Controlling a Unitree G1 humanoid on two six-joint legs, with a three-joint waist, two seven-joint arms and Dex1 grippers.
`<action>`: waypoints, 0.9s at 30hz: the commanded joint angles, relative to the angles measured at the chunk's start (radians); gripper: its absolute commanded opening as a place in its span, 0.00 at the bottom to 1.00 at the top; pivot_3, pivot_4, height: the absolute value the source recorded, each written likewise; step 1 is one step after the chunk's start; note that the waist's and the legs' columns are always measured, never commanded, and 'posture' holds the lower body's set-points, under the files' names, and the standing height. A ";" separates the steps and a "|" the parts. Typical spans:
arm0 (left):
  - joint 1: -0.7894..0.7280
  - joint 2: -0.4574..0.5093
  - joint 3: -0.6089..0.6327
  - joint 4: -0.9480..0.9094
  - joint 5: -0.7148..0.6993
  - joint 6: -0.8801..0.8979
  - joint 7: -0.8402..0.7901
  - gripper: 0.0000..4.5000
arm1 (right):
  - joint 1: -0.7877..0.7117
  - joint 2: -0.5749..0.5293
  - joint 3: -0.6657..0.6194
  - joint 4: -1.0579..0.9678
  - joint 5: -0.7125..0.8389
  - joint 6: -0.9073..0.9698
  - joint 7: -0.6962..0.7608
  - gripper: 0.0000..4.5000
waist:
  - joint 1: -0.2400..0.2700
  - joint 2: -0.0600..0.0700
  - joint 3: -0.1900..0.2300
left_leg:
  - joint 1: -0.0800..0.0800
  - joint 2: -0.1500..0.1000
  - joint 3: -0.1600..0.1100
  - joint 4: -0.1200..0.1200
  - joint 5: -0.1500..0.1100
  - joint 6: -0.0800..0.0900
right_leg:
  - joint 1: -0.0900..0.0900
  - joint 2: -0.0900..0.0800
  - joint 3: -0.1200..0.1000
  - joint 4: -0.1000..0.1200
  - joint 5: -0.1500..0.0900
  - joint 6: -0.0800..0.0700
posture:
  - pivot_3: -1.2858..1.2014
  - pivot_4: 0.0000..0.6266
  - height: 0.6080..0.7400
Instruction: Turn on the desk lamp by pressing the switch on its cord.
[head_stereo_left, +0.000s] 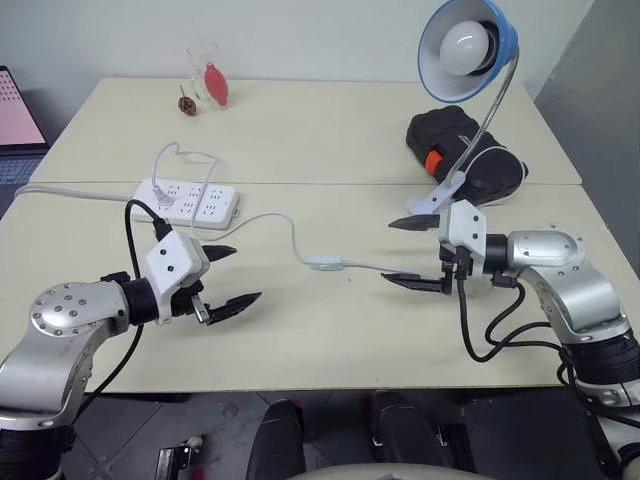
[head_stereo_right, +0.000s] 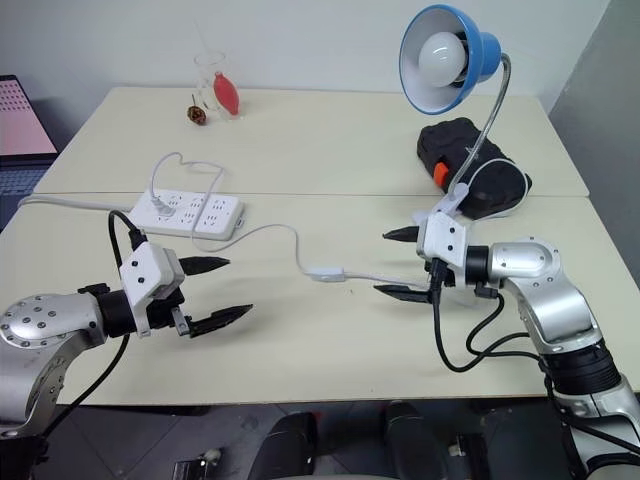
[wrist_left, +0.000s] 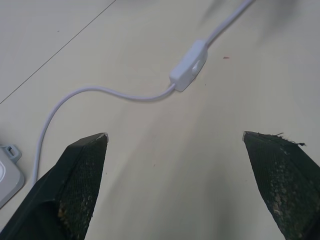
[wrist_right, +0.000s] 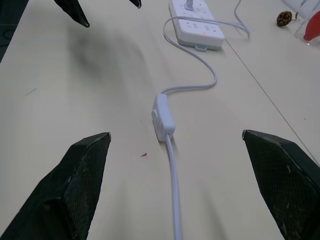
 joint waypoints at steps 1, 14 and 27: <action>-0.011 0.007 0.009 -0.025 -0.018 -0.008 -0.006 1.00 | -0.011 0.001 -0.010 -0.027 -0.002 -0.018 -0.007 0.98 | 0.000 0.000 0.000 | 0.000 0.000 0.000 0.000 0.000 0.000 | 0.000 0.000 0.000 0.000 0.000 0.000 | 0.52 0.24 1.00; 0.009 0.019 0.007 -0.037 0.002 -0.010 -0.001 1.00 | -0.024 -0.001 -0.002 -0.019 -0.009 -0.020 -0.002 0.98 | 0.000 0.000 0.000 | 0.000 0.000 0.000 0.000 0.000 0.000 | 0.000 0.000 0.000 0.000 0.000 0.000 | 0.52 0.24 1.00; 0.010 0.058 0.042 -0.022 -0.079 0.008 -0.095 1.00 | -0.117 0.016 0.047 0.050 -0.007 0.035 0.039 0.98 | 0.000 0.000 0.000 | 0.000 0.000 0.000 0.000 0.000 0.000 | 0.000 0.000 0.000 0.000 0.000 0.000 | 0.52 0.24 1.00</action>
